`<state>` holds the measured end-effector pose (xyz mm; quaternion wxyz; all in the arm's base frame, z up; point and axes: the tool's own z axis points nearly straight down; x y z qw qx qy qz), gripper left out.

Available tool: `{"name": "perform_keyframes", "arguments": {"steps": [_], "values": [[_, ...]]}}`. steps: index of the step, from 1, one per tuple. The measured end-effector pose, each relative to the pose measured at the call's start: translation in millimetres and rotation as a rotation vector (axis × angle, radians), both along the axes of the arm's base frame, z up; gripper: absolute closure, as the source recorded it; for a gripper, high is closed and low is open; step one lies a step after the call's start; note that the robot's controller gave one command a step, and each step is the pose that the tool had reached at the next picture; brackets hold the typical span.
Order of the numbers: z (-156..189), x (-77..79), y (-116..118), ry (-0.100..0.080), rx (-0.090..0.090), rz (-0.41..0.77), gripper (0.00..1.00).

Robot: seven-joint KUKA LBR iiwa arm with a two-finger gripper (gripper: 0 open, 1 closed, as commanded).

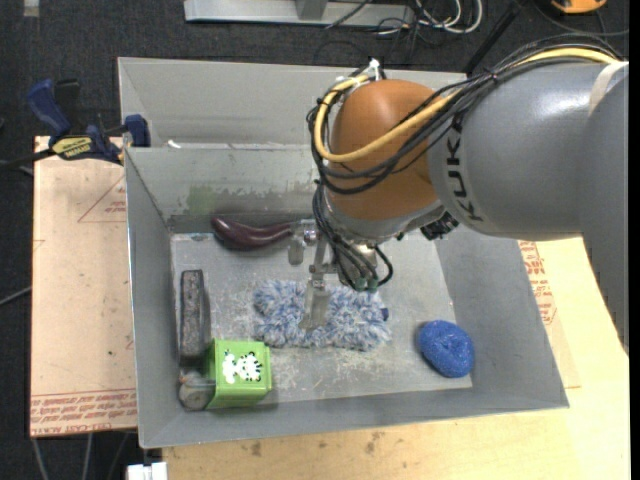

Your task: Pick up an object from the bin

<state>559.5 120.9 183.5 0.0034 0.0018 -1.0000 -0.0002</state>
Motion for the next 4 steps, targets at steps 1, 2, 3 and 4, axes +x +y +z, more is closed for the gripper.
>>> {"name": "perform_keyframes", "arguments": {"steps": [1, 2, 3, 4], "values": [[5, 1.3, -1, -0.007, 0.001, -0.003, 0.0], [-32, -0.6, -8, -0.012, 0.001, 0.095, 0.0], [-103, -3.5, -25, -0.007, 0.002, 0.244, 1.0], [-103, -3.5, -25, -0.007, 0.002, 0.244, 1.0]]}}
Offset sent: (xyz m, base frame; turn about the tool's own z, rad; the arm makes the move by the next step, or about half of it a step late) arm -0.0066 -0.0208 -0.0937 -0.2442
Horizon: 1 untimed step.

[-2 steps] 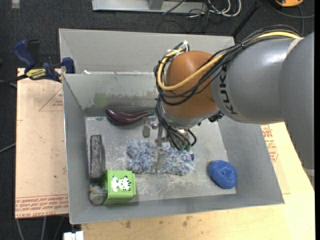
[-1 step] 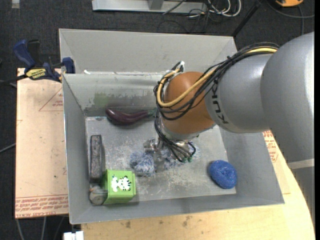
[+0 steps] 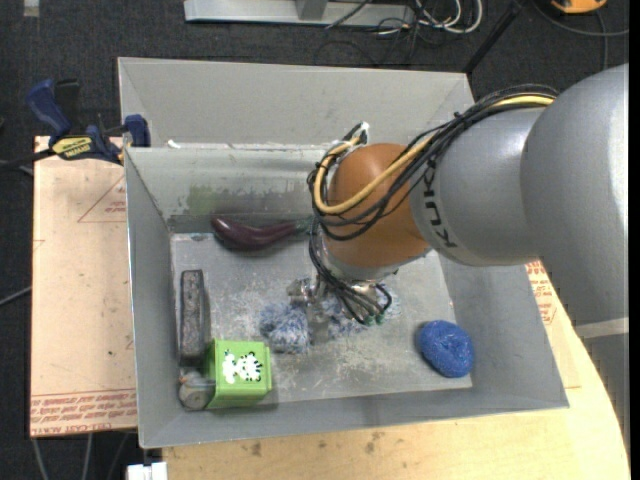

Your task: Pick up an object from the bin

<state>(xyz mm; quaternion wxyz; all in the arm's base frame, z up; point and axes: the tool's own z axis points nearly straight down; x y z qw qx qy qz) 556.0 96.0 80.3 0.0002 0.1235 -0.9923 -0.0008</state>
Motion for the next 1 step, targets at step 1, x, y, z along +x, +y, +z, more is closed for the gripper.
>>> {"name": "perform_keyframes", "arguments": {"steps": [1], "values": [[171.4, -10.2, -13.3, -0.009, 0.0, 0.029, 1.0]]}}
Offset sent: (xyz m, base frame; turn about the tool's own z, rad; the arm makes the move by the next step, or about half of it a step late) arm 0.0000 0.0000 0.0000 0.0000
